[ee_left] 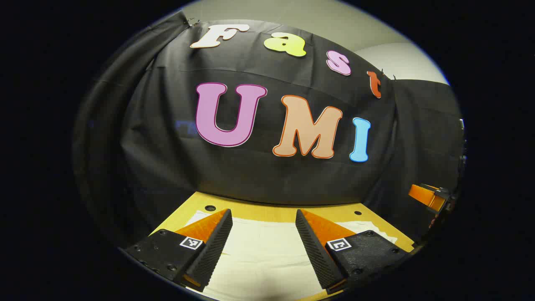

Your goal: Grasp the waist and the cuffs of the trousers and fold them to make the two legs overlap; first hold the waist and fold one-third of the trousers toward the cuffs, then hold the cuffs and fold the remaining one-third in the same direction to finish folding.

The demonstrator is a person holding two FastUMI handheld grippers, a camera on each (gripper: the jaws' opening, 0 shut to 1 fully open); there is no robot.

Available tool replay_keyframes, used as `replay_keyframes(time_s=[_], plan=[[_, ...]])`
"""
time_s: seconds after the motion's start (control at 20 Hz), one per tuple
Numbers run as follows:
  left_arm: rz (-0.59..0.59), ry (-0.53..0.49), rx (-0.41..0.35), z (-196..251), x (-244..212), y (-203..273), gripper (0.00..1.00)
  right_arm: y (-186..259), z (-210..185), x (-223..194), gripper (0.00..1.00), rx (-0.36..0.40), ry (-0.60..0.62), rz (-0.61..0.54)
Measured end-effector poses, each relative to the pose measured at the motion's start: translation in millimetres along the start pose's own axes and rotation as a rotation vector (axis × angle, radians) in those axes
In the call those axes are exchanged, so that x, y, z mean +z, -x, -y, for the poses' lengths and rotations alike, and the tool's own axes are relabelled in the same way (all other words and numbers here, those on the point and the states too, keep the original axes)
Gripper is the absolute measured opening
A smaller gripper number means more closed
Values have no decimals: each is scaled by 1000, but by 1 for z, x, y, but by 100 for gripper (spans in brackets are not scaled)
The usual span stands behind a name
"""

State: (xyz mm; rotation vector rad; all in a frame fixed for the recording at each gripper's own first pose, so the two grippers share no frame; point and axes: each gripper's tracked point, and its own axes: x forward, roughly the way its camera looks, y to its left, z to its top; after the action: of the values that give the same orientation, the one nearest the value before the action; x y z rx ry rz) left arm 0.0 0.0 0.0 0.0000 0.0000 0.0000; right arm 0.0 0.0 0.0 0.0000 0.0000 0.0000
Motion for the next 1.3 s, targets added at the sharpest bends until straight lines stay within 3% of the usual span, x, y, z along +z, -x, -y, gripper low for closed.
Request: replay_keyframes(time_s=[0.3,0.5,0.55,0.6,0.9,1.1,1.15,1.3], plan=[[-11,5,10,-1,-5,3,92,4,5,-4,92,-7,1,-10],[-12,5,23,-4,-9,6,92,7,8,-6,96,-14,2,-11],[-13,4,25,-5,-9,6,88,7,8,-7,96,-14,0,-13],[-14,5,24,-5,-10,7,92,7,8,-7,96,-14,-1,-18],[-33,-13,12,-8,-19,8,92,10,5,-14,92,-9,21,-39],[-67,-32,-29,-15,-29,6,92,8,0,-17,92,-4,34,-48],[-83,-38,-49,-16,-32,6,88,8,-1,-18,92,-2,38,-51],[-139,-114,-126,-22,-46,7,92,6,-6,-20,96,-3,47,-58]])
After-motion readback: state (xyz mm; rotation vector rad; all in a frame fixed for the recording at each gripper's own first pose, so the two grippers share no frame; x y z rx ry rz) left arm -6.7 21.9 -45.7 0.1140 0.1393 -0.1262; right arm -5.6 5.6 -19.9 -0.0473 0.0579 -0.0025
